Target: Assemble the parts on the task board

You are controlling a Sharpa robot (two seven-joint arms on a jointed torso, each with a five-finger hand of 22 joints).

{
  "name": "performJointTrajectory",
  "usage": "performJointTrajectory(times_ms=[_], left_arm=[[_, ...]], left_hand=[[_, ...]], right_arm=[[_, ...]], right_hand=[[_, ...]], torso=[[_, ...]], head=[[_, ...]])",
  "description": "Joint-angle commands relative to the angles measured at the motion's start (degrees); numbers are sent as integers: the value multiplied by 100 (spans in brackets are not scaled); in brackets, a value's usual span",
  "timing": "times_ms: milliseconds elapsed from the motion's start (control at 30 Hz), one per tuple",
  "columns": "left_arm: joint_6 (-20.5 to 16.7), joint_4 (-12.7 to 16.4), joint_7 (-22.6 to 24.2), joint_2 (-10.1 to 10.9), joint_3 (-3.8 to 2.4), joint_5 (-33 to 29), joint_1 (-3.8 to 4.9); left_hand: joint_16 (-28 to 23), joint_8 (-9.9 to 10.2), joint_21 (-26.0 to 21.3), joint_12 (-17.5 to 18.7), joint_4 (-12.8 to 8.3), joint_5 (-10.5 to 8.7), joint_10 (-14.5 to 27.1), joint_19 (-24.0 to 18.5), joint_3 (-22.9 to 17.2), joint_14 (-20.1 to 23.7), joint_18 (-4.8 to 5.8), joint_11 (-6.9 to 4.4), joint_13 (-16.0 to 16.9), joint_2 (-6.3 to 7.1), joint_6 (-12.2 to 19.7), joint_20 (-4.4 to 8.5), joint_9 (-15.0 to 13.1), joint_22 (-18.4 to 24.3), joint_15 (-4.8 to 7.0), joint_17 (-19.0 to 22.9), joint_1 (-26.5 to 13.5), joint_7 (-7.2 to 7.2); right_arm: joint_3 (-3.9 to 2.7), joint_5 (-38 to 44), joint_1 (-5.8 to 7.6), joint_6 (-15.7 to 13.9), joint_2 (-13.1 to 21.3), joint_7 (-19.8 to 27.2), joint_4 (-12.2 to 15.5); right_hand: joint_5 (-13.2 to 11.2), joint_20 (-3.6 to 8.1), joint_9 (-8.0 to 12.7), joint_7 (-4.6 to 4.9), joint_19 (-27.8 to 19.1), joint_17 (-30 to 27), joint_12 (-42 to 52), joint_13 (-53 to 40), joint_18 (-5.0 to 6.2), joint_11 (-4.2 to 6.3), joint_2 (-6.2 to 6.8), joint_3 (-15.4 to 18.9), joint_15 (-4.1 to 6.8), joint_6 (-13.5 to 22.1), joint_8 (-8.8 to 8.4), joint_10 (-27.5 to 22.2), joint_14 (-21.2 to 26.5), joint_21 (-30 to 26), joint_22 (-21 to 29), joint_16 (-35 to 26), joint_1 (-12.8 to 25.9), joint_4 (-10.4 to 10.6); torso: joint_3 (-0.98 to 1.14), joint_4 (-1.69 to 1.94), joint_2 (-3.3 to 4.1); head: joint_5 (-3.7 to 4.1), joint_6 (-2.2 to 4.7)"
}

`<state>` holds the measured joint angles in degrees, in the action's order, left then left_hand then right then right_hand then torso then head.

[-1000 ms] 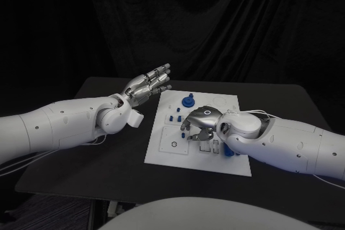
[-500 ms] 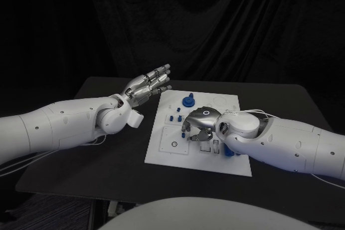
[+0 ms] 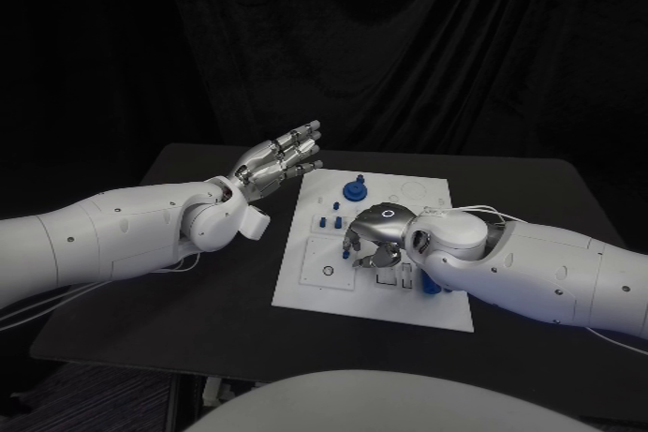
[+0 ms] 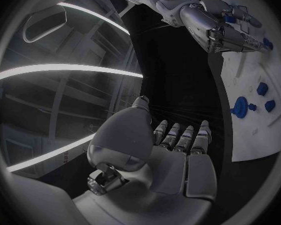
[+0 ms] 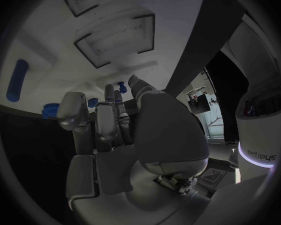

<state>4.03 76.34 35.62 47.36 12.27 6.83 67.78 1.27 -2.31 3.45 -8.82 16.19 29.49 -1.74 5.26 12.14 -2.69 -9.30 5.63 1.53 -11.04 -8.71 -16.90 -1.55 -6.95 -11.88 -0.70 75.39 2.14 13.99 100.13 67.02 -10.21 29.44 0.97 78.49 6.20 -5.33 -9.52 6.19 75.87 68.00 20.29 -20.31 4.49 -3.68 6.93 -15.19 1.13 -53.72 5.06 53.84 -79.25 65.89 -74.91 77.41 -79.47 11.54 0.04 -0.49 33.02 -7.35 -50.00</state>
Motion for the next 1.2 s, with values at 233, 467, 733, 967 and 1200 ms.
performJointTrajectory(times_ms=[233,467,733,967,1200], left_arm=[[88,-4,56,-7,-5,0,-15],[88,-12,49,-3,-5,0,-19],[94,-18,44,-10,-5,0,-22],[97,-21,39,-10,-5,0,-24],[88,-23,34,4,-5,0,-26]], left_hand=[[9,-16,22,6,-25,41,4,37,-28,6,85,31,-4,-21,9,7,4,7,-44,-5,72,-37],[9,-16,23,8,-30,50,6,39,-32,8,87,31,-4,-23,9,7,3,5,-45,-4,81,-35],[10,-17,23,5,-36,64,6,40,-39,5,89,31,-4,-28,7,7,3,7,-45,-5,93,-36],[10,-18,23,5,-39,70,7,41,-42,5,90,31,-4,-31,7,7,3,8,-46,-5,99,-37],[9,-17,24,7,-42,75,8,43,-45,7,91,31,-4,-33,11,7,3,7,-46,-5,104,-38]], right_arm=[[-4,5,-14,-102,18,-24,17],[-4,5,-14,-135,31,-19,19],[-4,-58,-14,-120,30,-2,31],[-4,-92,-14,-189,29,-32,28],[-7,-99,-9,-520,112,-127,14]], right_hand=[[42,4,16,-96,55,15,203,-116,44,18,17,-59,0,-108,12,-22,-37,20,-860,25,-104,-31],[56,-4,27,-265,48,-6,297,-177,44,-5,6,-79,-11,-91,-23,-73,-26,4,-856,14,-107,-27],[80,-8,-3,-420,53,-6,410,-242,44,2,-25,-123,-12,-322,52,-141,-24,6,-858,18,-139,-43],[184,-3,109,-536,49,-17,499,-276,47,5,11,-188,-11,32,-143,-187,-19,-6,-856,17,-187,-82],[219,-10,325,-339,26,-52,593,-290,54,-5,47,-236,-15,670,-154,-175,-2,-49,-845,0,-174,-78]], torso=[[3,-2,7],[1,-22,2],[2,-4,-4],[-4,-6,-13],[-2,2,-8]], head=[[5,0],[-26,0],[-18,0],[-27,0],[0,0]])
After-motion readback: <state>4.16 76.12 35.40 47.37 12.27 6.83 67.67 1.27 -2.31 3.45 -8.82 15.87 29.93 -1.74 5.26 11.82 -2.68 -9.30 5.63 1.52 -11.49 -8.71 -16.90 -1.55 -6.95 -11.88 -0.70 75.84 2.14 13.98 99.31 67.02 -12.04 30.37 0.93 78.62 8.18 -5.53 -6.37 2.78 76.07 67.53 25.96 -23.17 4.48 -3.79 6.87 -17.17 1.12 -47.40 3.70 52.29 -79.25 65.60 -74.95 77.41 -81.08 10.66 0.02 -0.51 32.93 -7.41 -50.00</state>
